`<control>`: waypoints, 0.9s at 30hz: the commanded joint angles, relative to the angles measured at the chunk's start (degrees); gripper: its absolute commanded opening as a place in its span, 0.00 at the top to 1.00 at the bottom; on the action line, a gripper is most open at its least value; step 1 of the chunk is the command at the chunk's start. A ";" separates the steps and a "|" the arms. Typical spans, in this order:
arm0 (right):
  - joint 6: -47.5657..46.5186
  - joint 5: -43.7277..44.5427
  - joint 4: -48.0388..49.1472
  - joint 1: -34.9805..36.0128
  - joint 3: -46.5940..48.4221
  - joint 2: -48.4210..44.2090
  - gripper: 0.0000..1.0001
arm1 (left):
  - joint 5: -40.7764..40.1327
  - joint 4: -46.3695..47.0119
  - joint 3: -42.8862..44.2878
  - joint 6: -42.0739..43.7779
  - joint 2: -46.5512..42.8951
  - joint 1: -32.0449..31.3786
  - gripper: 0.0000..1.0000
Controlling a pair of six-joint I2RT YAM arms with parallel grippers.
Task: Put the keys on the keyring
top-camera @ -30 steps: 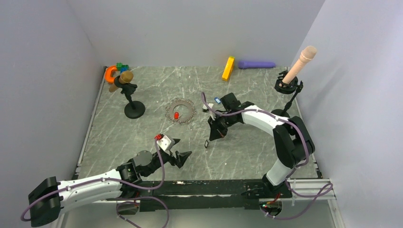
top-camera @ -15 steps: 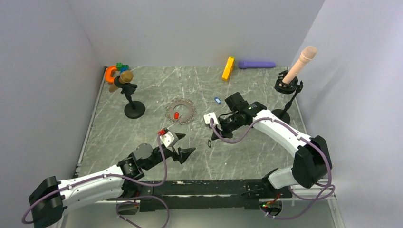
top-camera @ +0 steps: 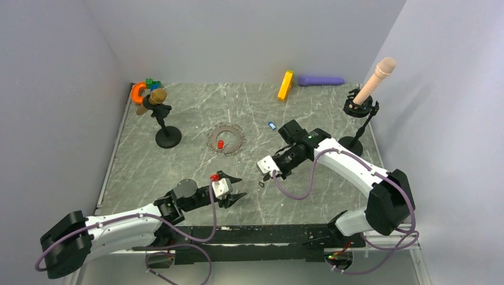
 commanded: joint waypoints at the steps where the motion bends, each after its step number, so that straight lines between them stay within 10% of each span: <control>1: -4.43 -1.94 -1.42 2.09 2.31 0.60 1.00 | 3.55 3.02 4.13 5.04 4.50 0.14 0.46; 27: 5.26 0.29 3.52 4.94 1.68 0.32 1.00 | 8.43 18.78 6.43 -8.09 19.12 0.14 0.67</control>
